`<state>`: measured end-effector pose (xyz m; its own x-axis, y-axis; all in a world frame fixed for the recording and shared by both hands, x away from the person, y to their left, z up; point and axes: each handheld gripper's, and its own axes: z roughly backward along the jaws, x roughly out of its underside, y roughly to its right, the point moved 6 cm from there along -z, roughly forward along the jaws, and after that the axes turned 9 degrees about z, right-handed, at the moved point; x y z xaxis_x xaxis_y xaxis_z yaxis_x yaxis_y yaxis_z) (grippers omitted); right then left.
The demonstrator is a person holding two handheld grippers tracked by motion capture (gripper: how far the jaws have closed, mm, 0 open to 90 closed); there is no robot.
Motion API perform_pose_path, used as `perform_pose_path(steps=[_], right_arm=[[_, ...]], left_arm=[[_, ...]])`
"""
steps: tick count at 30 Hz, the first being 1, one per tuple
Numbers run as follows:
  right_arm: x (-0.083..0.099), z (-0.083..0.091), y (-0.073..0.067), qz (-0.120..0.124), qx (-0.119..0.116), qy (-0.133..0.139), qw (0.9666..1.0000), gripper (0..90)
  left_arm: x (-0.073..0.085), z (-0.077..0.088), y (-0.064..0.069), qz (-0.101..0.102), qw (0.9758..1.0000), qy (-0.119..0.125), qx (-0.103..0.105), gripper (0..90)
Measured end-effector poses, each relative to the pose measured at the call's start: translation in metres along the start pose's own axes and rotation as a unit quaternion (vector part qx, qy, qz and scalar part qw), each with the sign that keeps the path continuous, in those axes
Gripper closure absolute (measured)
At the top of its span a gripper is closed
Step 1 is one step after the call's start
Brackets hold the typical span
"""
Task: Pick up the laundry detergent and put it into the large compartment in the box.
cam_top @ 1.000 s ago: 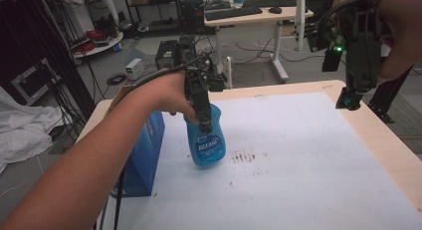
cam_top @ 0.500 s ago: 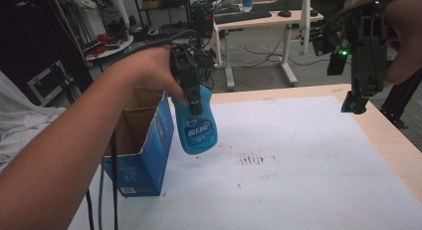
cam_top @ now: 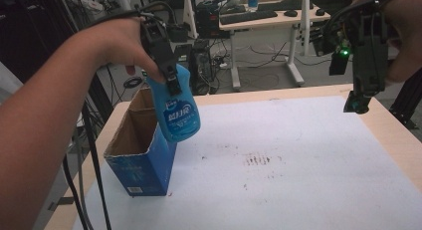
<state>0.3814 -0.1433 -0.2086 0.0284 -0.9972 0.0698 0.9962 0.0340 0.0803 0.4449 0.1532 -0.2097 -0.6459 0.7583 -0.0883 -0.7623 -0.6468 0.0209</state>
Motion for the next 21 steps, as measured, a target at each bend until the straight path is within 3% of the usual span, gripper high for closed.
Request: perform_pose_path(steps=[10,16,21], right_arm=[[-0.009,-0.001,0.002,0.006,-0.002,0.0,1.0,1.7],[-0.013,-0.001,0.003,0.015,-0.001,0.001,0.9999,1.7],[-0.013,-0.002,0.005,0.013,-0.002,-0.003,0.9999,1.7]], left_arm=[[0.021,0.035,-0.011,0.05,0.9986,0.016,-0.005,37.6],[0.036,0.05,-0.025,0.092,0.9956,0.017,-0.013,37.6],[0.048,0.053,-0.039,0.123,0.992,0.015,-0.02,37.6]])
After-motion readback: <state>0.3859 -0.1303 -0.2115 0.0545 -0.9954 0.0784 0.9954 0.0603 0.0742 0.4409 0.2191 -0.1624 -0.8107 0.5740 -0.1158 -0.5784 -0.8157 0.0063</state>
